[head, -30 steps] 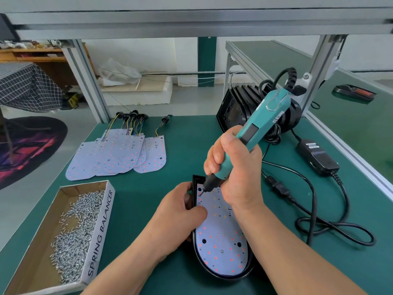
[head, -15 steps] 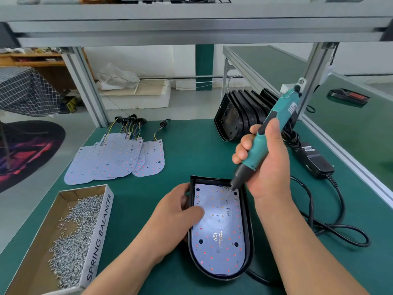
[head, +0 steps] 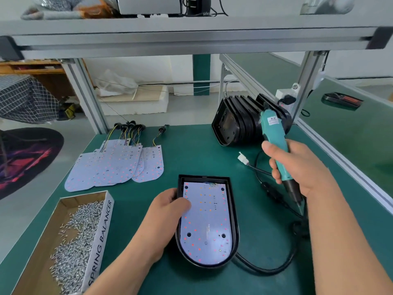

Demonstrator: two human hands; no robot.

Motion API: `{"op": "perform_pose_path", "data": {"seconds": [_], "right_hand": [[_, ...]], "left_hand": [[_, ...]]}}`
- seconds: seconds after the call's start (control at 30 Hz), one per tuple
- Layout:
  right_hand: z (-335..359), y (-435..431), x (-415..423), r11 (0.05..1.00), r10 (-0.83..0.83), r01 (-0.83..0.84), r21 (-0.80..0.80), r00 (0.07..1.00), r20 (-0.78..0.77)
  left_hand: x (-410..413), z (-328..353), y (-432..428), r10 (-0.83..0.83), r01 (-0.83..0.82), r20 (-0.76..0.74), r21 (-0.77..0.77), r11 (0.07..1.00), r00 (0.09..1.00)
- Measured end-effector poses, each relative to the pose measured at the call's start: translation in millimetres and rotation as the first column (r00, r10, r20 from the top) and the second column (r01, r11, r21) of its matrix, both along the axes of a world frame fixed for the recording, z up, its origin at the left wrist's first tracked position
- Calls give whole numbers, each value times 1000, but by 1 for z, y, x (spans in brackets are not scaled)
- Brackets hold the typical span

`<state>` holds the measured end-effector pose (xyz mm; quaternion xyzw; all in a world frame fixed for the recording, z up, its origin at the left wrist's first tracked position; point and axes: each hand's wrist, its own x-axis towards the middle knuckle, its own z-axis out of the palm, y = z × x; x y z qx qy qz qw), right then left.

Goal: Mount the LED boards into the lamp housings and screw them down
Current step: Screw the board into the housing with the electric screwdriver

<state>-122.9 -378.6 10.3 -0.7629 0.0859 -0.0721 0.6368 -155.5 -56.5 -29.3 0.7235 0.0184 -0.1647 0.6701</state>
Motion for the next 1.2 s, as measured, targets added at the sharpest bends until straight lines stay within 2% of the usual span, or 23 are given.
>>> {"op": "perform_pose_path", "data": {"seconds": [0.07, 0.17, 0.27, 0.3, 0.4, 0.57, 0.63, 0.77, 0.9, 1.07, 1.2], "right_hand": [[-2, -12, -3, 990, -22, 15, -141, 998, -51], [-6, -29, -7, 918, -110, 62, -391, 989, -101], [-12, -39, -11, 847, -158, 75, -526, 981, -116], [-13, -39, -12, 850, -154, 75, -521, 982, -109], [-14, -34, -11, 949, -95, 69, -308, 993, -70], [-17, -31, -9, 892, -104, 63, -448, 992, -69], [-18, -35, -9, 902, -100, 65, -427, 993, -62], [-16, -37, -14, 981, -76, 81, -175, 996, 36], [-17, -35, -14, 993, -109, 105, 56, 991, 82], [-21, -27, -9, 985, -64, 55, 166, 997, 51], [-27, -15, -4, 990, 24, -19, 139, 999, -29]], "left_hand": [[1, 0, 1, 11, -11, -13, -24, 1000, 1000], [2, -1, 2, 27, -29, -28, -66, 997, 999], [2, 1, 1, 36, -39, -31, -101, 994, 999], [2, 1, 1, 42, -46, -34, -108, 993, 999], [3, 0, 3, 47, -53, -49, -129, 990, 998], [6, 3, 5, 63, -82, -98, -196, 977, 993], [6, 5, 6, 81, -113, -144, -237, 965, 986], [5, 6, 7, 102, -196, -281, -330, 923, 954], [1, 8, 4, 6, -145, -311, -427, 892, 951], [-1, 5, 0, -46, -127, -303, -529, 839, 952], [-5, 3, -5, -113, -102, -347, -545, 833, 931]]}}
